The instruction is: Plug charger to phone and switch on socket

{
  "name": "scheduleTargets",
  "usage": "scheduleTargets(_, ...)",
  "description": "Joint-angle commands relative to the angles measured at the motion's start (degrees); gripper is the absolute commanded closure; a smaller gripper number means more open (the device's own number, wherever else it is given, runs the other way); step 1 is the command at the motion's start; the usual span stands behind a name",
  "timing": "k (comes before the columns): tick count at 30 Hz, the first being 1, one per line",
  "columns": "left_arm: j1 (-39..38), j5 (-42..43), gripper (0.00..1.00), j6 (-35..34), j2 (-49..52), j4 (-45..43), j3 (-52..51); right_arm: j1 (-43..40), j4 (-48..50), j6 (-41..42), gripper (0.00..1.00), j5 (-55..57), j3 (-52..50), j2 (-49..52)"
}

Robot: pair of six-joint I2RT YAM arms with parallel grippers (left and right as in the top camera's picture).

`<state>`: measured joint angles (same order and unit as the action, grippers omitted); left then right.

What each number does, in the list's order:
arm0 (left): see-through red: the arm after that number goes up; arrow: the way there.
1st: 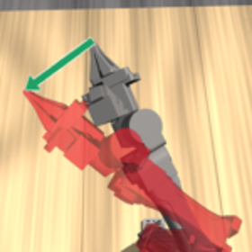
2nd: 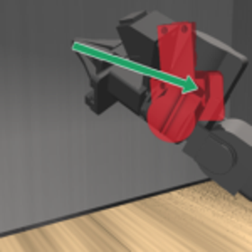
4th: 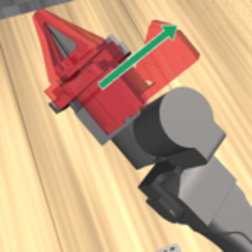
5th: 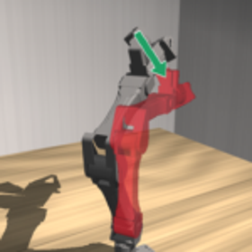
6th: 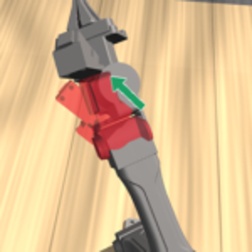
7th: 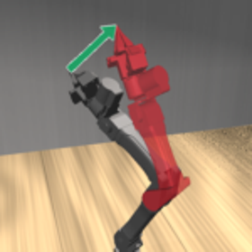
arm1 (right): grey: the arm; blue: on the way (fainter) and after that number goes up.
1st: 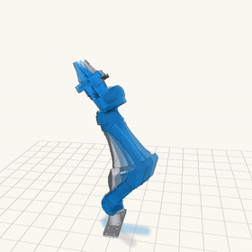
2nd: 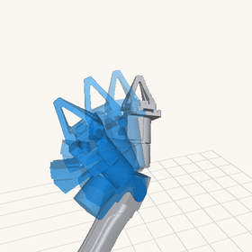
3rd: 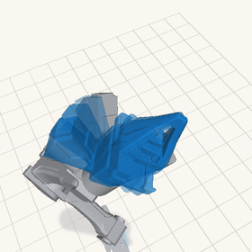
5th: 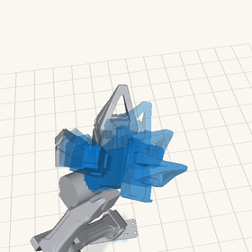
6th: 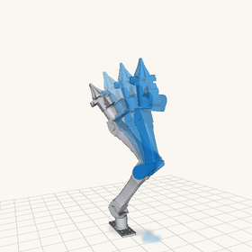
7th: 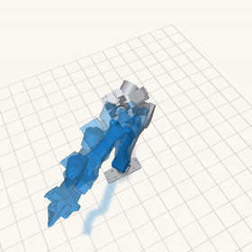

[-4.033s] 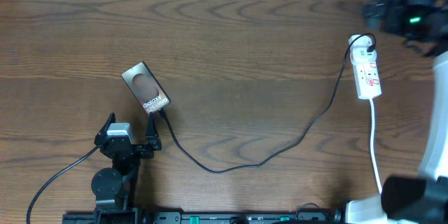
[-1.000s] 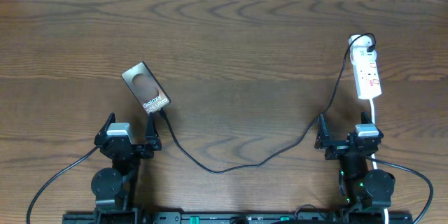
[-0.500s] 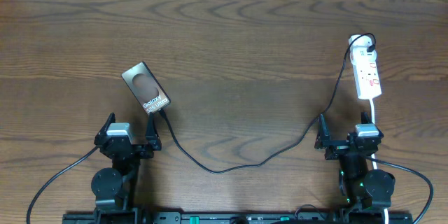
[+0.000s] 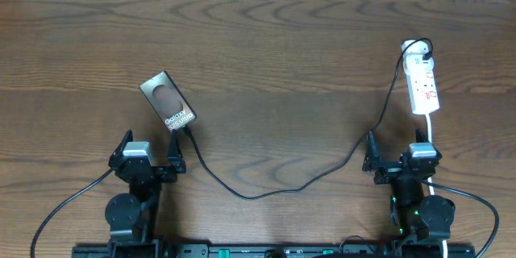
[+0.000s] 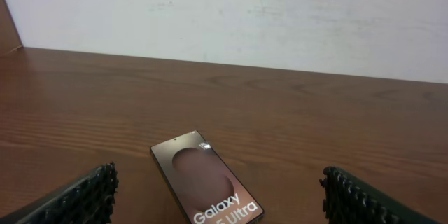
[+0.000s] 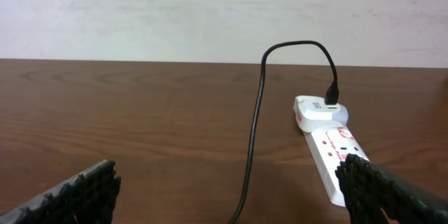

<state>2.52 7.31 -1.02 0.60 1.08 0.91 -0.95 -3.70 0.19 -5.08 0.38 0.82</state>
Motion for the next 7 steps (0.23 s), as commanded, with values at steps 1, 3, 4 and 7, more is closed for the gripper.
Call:
scheduleTargets(1,0.2,1.0,0.09,0.8,-0.4,2.4,-0.6,0.2,-0.3,-0.7,0.01,0.6,-0.1,-0.5)
scheduleTargets(3,0.2,1.0,0.09,0.8,-0.4,2.4,-0.6,0.2,-0.3,-0.7,0.01,0.6,-0.1,-0.5)
scheduleTargets(4,0.2,1.0,0.09,0.8,-0.4,2.4,-0.6,0.2,-0.3,-0.7,0.01,0.6,-0.1,-0.5)
scheduleTargets(7,0.2,1.0,0.09,0.8,-0.4,2.4,-0.6,0.2,-0.3,-0.7,0.01,0.6,-0.1,-0.5)
